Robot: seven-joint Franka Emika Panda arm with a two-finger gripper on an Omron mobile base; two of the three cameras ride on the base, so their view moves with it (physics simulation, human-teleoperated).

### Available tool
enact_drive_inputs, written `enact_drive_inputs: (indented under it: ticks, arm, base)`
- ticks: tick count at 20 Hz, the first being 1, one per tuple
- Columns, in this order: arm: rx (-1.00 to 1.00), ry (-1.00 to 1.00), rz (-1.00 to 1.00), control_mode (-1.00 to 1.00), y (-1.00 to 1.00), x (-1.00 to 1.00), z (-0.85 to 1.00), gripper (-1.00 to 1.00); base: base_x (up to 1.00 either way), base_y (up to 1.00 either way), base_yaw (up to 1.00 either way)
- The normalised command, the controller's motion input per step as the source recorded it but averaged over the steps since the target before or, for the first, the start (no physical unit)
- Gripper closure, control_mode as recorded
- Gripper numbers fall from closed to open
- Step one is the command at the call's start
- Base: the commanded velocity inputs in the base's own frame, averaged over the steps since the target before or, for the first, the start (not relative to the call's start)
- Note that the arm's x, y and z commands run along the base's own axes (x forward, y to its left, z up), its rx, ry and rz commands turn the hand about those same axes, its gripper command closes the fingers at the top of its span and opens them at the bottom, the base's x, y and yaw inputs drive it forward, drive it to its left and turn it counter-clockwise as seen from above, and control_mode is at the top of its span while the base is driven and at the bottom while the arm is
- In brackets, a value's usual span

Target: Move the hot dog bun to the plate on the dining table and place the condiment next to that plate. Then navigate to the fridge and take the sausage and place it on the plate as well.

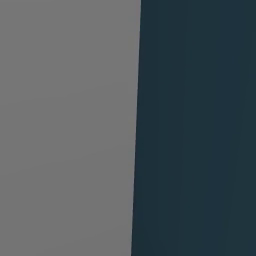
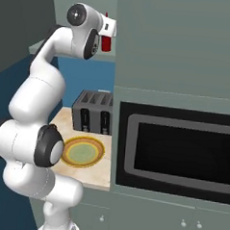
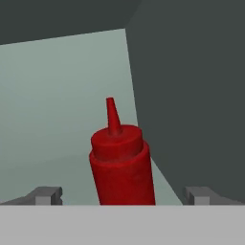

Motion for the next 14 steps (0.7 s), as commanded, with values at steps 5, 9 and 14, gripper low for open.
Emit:
enact_drive_inputs:
  ticks: [5,9,14]
  arm:
    - [0.0,-0.04,0.0,-1.0,0.07,0.0,0.0,-1.0]
    - [0.0,-0.02,0.0,-1.0,0.06,0.0,0.0,-1.0]
    - [0.0,0.0,0.0,-1.0,-0.14,0.1,0.0,-1.0]
  base:
    - [0.0,0.0,0.0]
    - [0.0,0.0,0.0]
    - [0.0,0.0,0.0]
